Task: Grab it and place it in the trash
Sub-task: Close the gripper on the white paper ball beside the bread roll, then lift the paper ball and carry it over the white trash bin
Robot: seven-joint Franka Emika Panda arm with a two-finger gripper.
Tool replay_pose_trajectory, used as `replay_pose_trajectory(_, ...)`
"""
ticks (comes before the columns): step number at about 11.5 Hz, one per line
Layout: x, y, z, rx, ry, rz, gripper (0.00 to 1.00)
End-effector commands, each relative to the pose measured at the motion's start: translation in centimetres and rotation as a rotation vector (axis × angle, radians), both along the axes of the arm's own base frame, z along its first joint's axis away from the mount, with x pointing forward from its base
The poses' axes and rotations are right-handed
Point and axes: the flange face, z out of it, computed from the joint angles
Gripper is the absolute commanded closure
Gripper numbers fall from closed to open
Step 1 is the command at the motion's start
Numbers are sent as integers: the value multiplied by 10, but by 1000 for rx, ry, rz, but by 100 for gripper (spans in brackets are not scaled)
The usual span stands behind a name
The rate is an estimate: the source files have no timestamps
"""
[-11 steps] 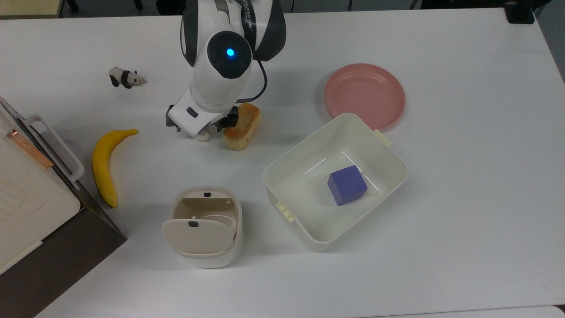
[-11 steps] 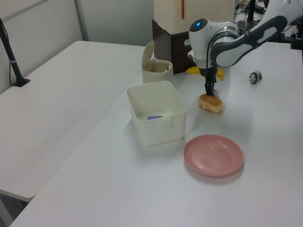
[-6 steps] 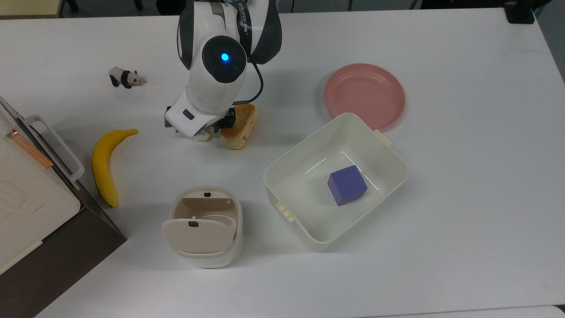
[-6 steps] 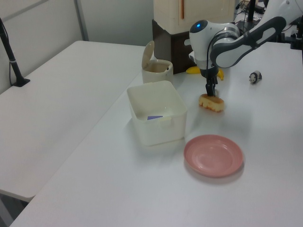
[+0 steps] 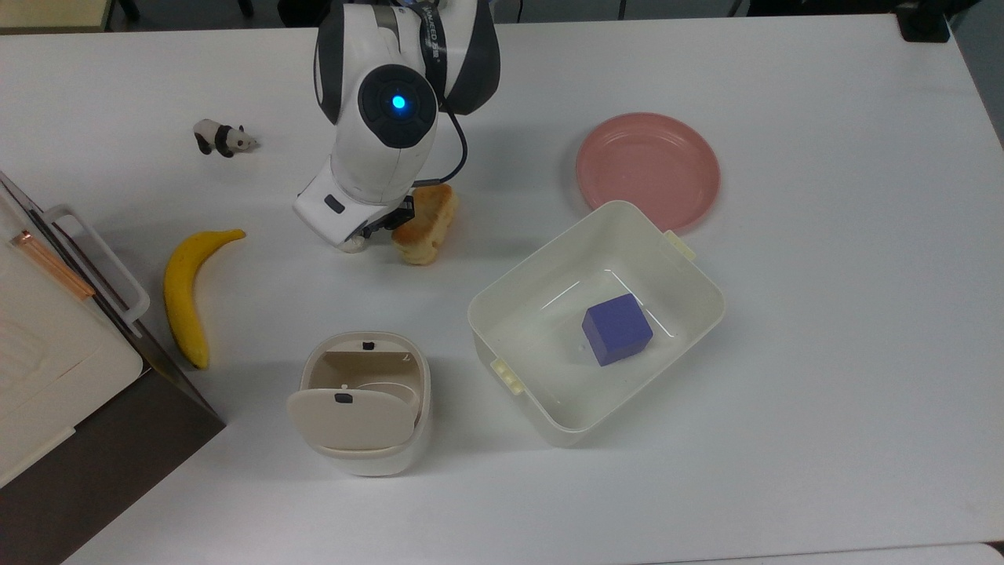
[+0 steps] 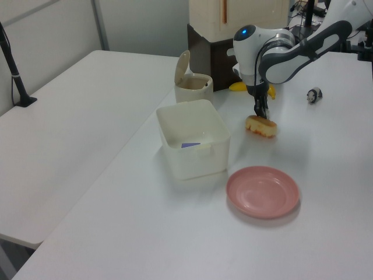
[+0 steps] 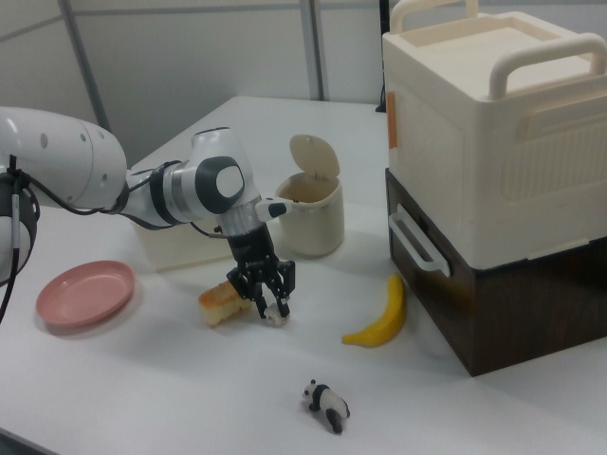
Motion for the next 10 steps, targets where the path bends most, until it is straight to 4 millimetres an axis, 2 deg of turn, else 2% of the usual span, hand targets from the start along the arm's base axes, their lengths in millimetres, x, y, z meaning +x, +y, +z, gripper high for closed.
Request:
replay_pose_trajectory(1,-4,2,1,14,-3,-6,86)
replay_pose_trajectory(4,4,2,18,49,-21,21,97)
replay_pose_trajectory(6,19,1,57,95,-89,5,97)
replay_pose_trajectory(9,41,4,141,206,-261,-57,97)
replay_pose_trajectory(10,44,6,154,221,-287,-61,97)
